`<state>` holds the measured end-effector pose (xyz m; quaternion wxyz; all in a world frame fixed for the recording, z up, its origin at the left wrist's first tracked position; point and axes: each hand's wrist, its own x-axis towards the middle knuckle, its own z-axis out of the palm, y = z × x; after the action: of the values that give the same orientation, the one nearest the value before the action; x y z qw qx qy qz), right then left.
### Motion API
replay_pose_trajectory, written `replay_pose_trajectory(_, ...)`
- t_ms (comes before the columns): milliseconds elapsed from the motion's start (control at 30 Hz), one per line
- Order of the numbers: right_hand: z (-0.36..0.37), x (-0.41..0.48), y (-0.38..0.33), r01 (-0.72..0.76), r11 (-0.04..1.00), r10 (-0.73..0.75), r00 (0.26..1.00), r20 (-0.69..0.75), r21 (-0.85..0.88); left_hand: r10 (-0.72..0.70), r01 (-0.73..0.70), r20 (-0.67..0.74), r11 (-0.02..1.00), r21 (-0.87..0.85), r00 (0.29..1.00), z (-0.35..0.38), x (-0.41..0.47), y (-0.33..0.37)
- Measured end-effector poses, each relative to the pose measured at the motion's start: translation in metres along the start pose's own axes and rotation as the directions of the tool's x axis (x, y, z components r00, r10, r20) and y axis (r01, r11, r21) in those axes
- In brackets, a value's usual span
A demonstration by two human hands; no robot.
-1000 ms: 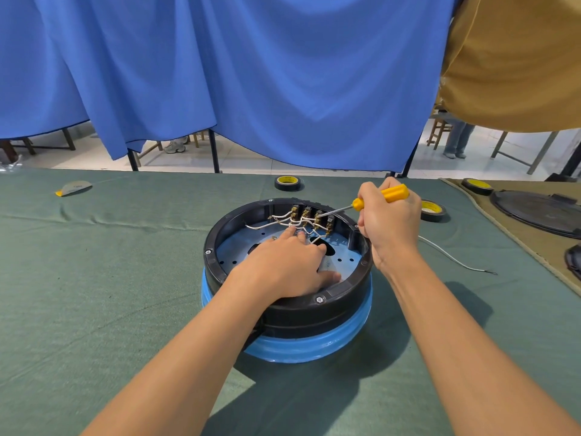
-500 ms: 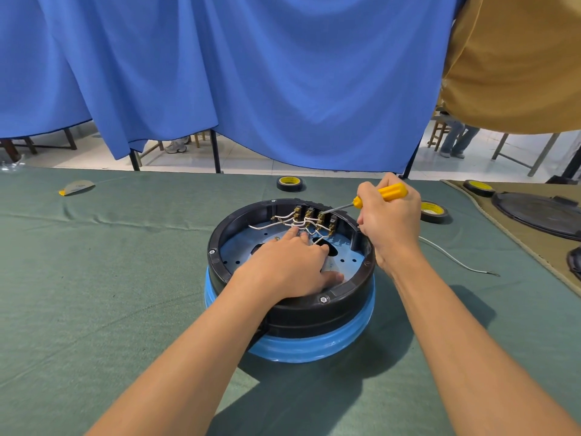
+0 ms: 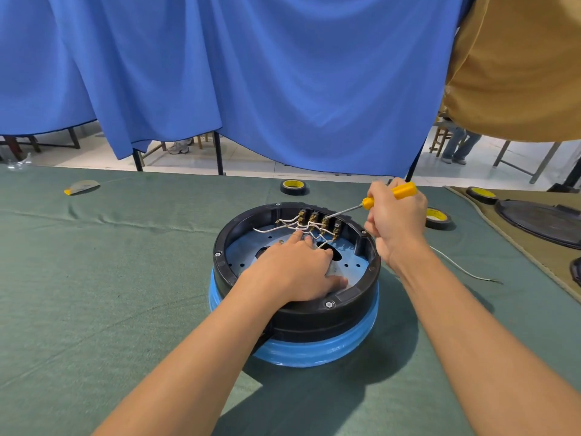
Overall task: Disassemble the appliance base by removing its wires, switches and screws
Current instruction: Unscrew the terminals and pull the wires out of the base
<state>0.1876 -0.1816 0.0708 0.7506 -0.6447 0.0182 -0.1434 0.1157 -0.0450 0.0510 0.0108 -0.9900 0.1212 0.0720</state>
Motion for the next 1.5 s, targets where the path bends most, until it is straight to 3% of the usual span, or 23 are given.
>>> replay_pose_trajectory(167, 0.000, -0.004, 0.004, 0.074, 0.997, -0.075, 0.997, -0.032, -0.037, 0.005, -0.005, -0.006, 1.000, 0.001, 1.000, 0.001, 0.001, 0.000)
replay_pose_trajectory(600, 0.000, 0.008, -0.005, -0.266, 0.961, 0.268, 0.963, -0.017, 0.073, 0.002, -0.002, -0.001, 1.000, 0.003, 1.000, 0.001, 0.002, 0.000)
replay_pose_trajectory(733, 0.001, 0.005, -0.002, -0.189, 0.979, 0.190, 0.982, -0.018, 0.072, -0.001, 0.001, 0.001, 1.000, 0.000, 1.000, 0.000, 0.001, 0.001)
replay_pose_trajectory(867, 0.004, -0.002, 0.003, 0.059, 0.997, -0.060, 0.998, -0.027, -0.059, 0.002, -0.002, 0.005, 1.000, 0.001, 1.000, 0.000, 0.001, 0.001)
replay_pose_trajectory(1100, 0.001, 0.001, 0.000, -0.081, 0.995, 0.080, 0.996, 0.027, 0.055, 0.008, -0.008, 0.007, 1.000, 0.011, 1.000, -0.001, 0.001, 0.001)
replay_pose_trajectory(1267, 0.001, -0.003, 0.006, -0.004, 0.995, 0.010, 0.998, -0.058, 0.101, 0.006, -0.006, -0.001, 1.000, 0.007, 1.000, 0.000, 0.000, 0.001)
replay_pose_trajectory(1500, 0.002, -0.004, 0.007, 0.137, 0.988, -0.139, 0.990, -0.014, -0.076, 0.003, -0.003, -0.004, 1.000, 0.002, 1.000, 0.000, 0.000, 0.000)
